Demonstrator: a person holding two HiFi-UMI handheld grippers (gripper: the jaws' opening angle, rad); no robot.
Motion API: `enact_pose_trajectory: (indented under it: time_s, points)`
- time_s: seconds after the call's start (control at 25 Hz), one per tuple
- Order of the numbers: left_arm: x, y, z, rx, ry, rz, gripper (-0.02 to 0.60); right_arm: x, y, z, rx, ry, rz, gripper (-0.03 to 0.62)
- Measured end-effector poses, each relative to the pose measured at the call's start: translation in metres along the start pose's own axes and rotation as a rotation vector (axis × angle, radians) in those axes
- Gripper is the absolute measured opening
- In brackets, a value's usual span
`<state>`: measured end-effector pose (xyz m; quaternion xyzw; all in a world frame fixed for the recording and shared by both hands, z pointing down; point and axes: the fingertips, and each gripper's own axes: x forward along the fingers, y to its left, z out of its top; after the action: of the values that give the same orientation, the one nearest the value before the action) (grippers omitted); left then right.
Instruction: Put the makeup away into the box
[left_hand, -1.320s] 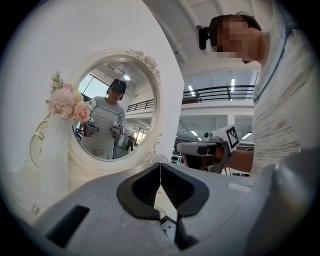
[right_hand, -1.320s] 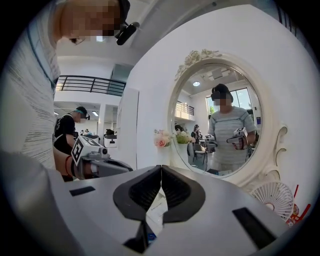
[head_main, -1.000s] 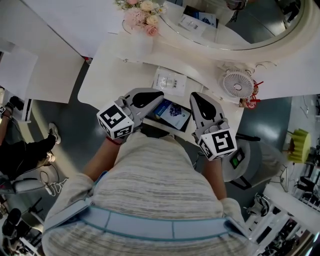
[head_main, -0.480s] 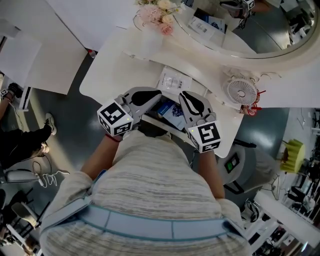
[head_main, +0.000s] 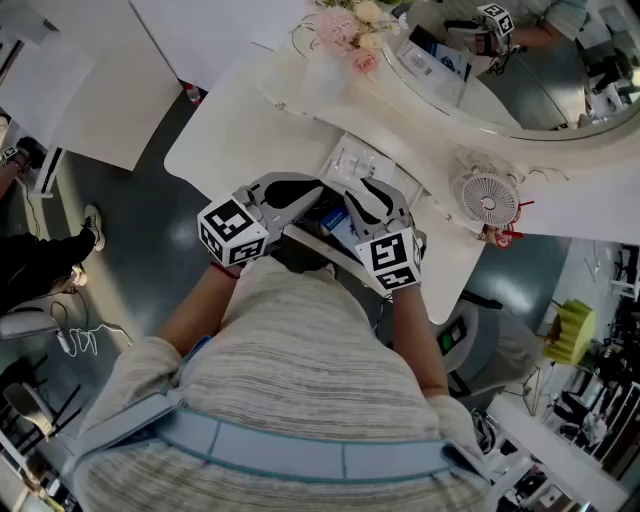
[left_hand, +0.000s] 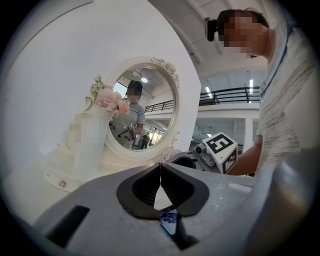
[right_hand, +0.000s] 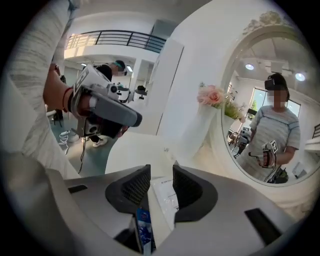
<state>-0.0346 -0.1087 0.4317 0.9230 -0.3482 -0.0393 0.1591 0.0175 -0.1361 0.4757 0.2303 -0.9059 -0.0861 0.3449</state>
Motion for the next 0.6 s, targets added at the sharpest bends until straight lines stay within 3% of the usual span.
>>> enact_pose_trajectory:
  time_s: [0.24,0.6]
  points:
    - [-0.007,0.007,-0.007,-0.020,-0.003,0.017,0.015,0.030,0.008,-0.034,-0.150,0.147,-0.006,0.126]
    - [-0.010,0.014,-0.018,-0.041,0.017,0.032,0.015,0.059,0.014,-0.069,-0.298,0.282,0.013,0.125]
